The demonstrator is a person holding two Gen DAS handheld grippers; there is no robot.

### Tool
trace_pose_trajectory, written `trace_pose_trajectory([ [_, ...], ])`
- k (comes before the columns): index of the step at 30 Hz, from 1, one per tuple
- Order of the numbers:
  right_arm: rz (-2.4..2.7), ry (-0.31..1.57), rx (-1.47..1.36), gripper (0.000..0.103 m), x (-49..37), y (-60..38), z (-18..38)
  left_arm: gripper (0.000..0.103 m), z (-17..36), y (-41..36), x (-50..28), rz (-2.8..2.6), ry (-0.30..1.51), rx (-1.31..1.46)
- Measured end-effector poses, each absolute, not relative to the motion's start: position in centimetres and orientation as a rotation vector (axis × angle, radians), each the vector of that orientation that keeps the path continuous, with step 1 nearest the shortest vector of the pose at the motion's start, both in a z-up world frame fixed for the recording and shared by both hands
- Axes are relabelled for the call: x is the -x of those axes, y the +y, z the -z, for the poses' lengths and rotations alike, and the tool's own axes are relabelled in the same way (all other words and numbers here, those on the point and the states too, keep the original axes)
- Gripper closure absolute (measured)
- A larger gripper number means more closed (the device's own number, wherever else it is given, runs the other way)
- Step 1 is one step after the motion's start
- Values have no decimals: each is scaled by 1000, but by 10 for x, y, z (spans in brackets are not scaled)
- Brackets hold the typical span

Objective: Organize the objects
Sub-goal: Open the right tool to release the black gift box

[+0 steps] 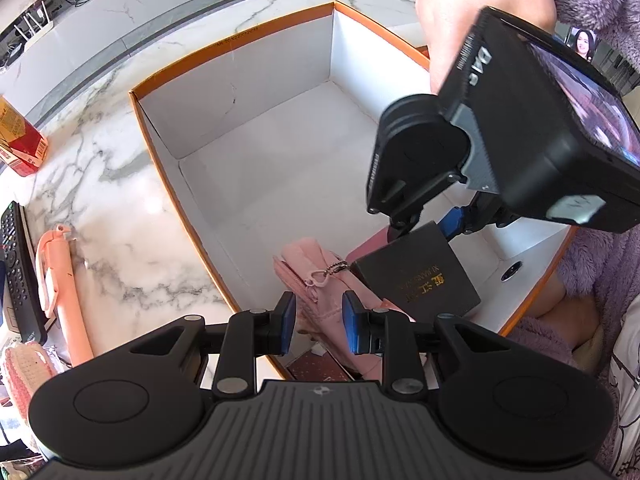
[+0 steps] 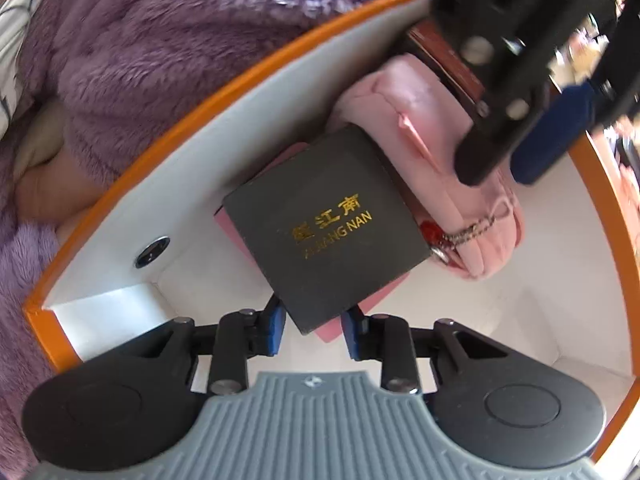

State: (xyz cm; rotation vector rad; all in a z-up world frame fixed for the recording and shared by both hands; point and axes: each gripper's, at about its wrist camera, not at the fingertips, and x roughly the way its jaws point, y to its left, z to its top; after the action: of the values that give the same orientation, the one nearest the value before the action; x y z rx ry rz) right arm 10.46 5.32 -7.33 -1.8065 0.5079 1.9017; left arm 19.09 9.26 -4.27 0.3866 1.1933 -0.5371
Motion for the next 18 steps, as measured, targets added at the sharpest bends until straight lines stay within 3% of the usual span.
trace_pose_trajectory([
  [9,-1866,359,1909,77,-99,65,64,75,47,84,-188,524,1203,-458],
  [14,-1933,173,1999,78,-80,65,68,75,47,83,-187,516,1200,-457],
  [18,-1913,160,2008,77,-72,73,65,75,47,84,-183,512,1186,-456],
])
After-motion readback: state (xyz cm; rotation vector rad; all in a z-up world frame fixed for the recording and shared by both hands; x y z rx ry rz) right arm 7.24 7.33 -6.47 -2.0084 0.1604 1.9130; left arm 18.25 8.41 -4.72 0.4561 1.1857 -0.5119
